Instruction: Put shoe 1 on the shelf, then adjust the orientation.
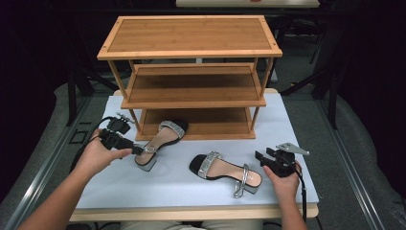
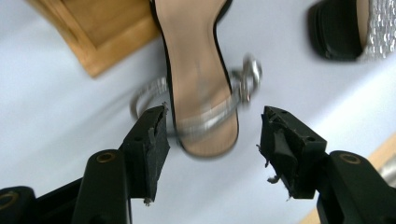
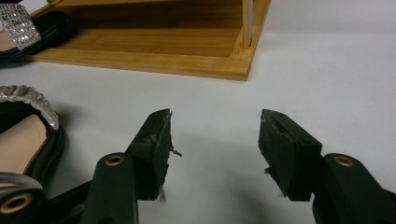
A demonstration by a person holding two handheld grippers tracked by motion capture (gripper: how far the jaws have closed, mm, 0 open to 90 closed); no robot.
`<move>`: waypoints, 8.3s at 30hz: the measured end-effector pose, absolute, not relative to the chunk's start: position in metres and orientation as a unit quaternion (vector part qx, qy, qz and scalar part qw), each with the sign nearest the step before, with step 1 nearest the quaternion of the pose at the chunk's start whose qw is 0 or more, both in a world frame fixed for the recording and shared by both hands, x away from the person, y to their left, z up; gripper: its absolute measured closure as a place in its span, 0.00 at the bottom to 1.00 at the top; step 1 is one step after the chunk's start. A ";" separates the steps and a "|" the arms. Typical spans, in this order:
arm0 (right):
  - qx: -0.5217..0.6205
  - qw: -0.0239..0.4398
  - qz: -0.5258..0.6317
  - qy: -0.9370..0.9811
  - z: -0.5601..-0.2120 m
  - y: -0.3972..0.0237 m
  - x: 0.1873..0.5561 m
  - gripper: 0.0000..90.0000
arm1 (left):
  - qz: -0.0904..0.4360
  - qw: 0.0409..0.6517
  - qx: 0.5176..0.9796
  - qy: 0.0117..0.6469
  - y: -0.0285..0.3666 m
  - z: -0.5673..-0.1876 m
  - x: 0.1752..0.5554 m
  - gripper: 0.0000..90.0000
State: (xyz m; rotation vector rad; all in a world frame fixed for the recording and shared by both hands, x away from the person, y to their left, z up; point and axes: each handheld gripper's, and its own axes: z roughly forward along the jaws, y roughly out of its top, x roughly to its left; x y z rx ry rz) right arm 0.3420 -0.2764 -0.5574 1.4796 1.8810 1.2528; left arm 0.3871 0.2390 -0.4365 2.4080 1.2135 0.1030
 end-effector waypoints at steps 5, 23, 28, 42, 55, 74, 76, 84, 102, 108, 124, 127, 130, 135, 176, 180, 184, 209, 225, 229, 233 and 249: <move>0.535 0.219 0.453 0.679 -0.557 -0.276 0.342 0.48 | 0.032 0.234 0.870 0.433 0.253 -0.453 0.373 0.45; 0.536 0.218 0.452 0.679 -0.558 -0.274 0.342 0.48 | 0.039 0.273 0.863 0.423 0.264 -0.509 0.351 0.39; 0.536 0.214 0.447 0.683 -0.558 -0.275 0.342 0.48 | 0.033 0.286 0.848 0.445 0.275 -0.516 0.348 0.39; 0.536 0.211 0.443 0.687 -0.558 -0.275 0.343 0.48 | 0.045 0.313 0.859 0.402 0.240 -0.526 0.366 0.41; 0.536 0.212 0.448 0.683 -0.558 -0.275 0.342 0.48 | 0.071 0.315 0.871 0.371 0.207 -0.539 0.364 0.31; 0.537 0.211 0.445 0.685 -0.558 -0.276 0.343 0.48 | 0.081 0.311 0.850 0.418 0.182 -0.510 0.388 0.35; 0.537 0.211 0.445 0.685 -0.558 -0.276 0.343 0.48 | 0.085 0.305 0.851 0.419 0.178 -0.509 0.391 0.35; 0.537 0.210 0.452 0.681 -0.558 -0.277 0.343 0.48 | 0.091 0.302 0.838 0.446 0.161 -0.509 0.409 0.35; 0.537 0.208 0.451 0.682 -0.558 -0.279 0.344 0.48 | 0.091 0.304 0.829 0.461 0.153 -0.515 0.448 0.35; 0.537 0.207 0.452 0.682 -0.559 -0.278 0.344 0.49 | 0.095 0.307 0.821 0.471 0.149 -0.519 0.457 0.35; 0.535 0.207 0.452 0.683 -0.559 -0.278 0.344 0.48 | 0.104 0.315 0.818 0.469 0.147 -0.528 0.458 0.34; 0.537 0.209 0.449 0.683 -0.559 -0.278 0.344 0.48 | 0.095 0.315 0.818 0.472 0.152 -0.527 0.454 0.35; 0.535 0.207 0.449 0.685 -0.559 -0.278 0.344 0.48 | 0.089 0.320 0.816 0.473 0.160 -0.527 0.444 0.38; 0.533 0.210 0.452 0.684 -0.559 -0.277 0.344 0.48 | 0.082 0.328 0.818 0.465 0.178 -0.526 0.423 0.39; 0.420 0.232 0.366 0.797 -0.472 -0.196 0.308 0.44 | 0.103 0.378 0.808 0.441 0.242 -0.526 0.356 0.42; 0.400 0.217 0.355 0.817 -0.471 -0.190 0.318 0.44 | 0.103 0.379 0.807 0.441 0.243 -0.525 0.357 0.42; 0.380 0.208 0.336 0.837 -0.469 -0.184 0.324 0.45 | 0.106 0.380 0.807 0.440 0.244 -0.524 0.356 0.42; 0.296 0.121 0.213 0.923 -0.476 -0.146 0.357 0.48 | 0.103 0.378 0.802 0.451 0.249 -0.526 0.355 0.42; 0.291 0.068 0.152 0.942 -0.490 -0.135 0.366 0.41 | 0.101 0.376 0.802 0.453 0.249 -0.527 0.356 0.42; 0.286 0.049 0.136 0.947 -0.495 -0.132 0.368 0.40 | 0.101 0.376 0.801 0.454 0.249 -0.528 0.356 0.42; 0.282 0.033 0.129 0.950 -0.497 -0.131 0.365 0.38 | 0.101 0.375 0.802 0.454 0.249 -0.528 0.356 0.42; 0.272 0.026 0.083 0.958 -0.514 -0.128 0.372 0.42 | 0.097 0.376 0.802 0.453 0.249 -0.529 0.357 0.42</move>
